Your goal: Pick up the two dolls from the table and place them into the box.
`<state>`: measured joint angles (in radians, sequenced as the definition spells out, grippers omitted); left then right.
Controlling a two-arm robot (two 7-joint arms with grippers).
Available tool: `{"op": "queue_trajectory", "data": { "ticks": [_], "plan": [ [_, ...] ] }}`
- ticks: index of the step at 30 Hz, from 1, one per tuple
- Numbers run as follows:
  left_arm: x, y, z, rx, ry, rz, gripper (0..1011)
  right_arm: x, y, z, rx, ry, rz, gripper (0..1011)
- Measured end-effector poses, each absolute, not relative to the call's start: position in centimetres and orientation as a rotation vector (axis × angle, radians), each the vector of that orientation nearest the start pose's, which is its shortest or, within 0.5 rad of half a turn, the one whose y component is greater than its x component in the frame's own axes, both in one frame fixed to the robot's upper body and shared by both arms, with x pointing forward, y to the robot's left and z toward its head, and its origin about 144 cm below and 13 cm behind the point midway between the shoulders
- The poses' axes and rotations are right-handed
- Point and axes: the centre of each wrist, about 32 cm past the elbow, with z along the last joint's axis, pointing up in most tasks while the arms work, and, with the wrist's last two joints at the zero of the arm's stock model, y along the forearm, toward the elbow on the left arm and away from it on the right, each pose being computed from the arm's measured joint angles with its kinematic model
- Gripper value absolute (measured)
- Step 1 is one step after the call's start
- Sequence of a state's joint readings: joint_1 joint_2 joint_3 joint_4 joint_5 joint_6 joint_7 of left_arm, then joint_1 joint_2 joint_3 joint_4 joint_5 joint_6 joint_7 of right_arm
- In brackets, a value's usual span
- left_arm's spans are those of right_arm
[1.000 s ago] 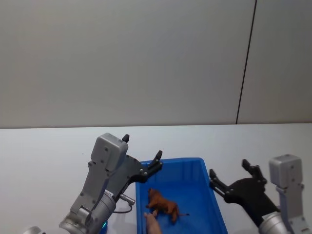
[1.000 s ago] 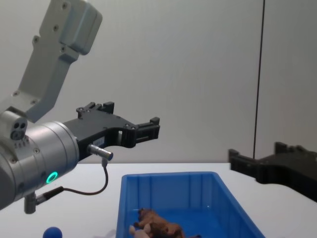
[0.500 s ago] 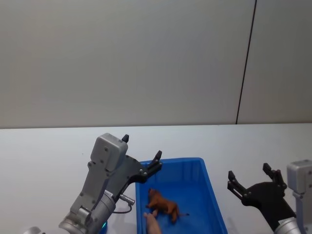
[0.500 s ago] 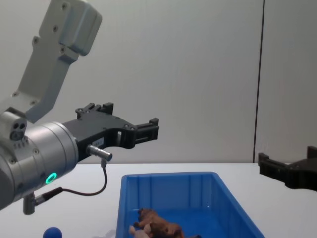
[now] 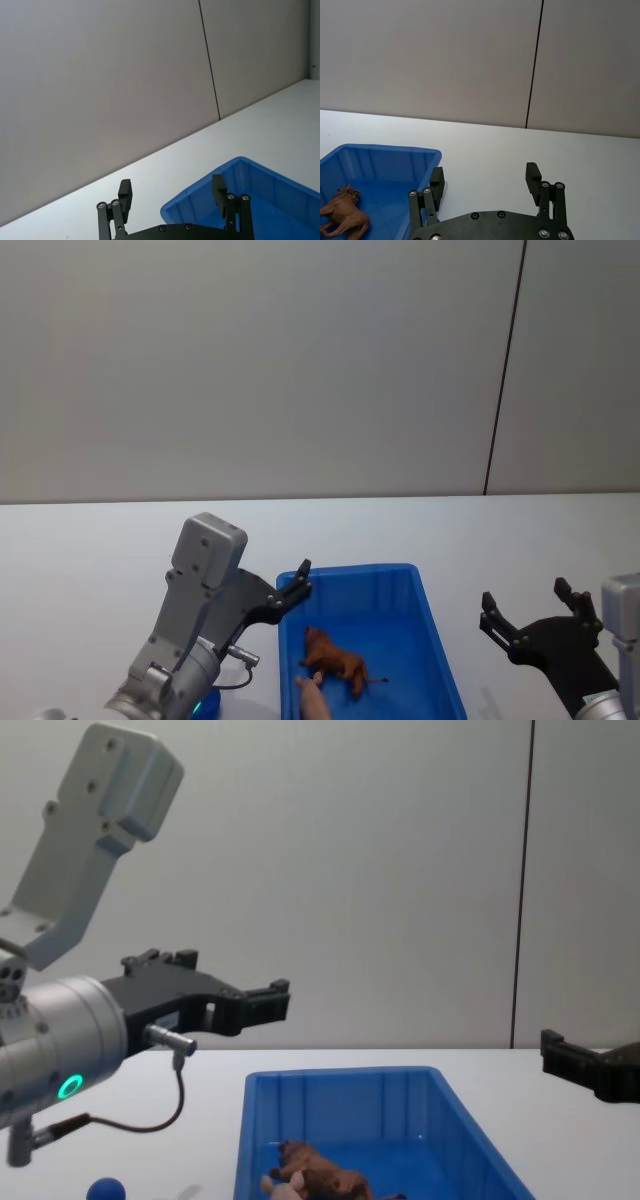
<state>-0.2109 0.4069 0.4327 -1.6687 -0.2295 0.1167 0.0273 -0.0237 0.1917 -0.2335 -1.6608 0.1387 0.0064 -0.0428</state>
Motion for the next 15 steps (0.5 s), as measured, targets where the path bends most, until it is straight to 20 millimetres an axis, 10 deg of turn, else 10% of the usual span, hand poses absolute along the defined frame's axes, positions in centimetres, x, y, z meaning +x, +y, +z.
{"op": "queue_trajectory", "data": {
  "ticks": [15],
  "plan": [
    [47.1,22.3,120.5,0.201,-0.061,1.252,1001,44.2,-20.5,115.3,-0.016,-0.046,-1.379,1001]
  ]
}}
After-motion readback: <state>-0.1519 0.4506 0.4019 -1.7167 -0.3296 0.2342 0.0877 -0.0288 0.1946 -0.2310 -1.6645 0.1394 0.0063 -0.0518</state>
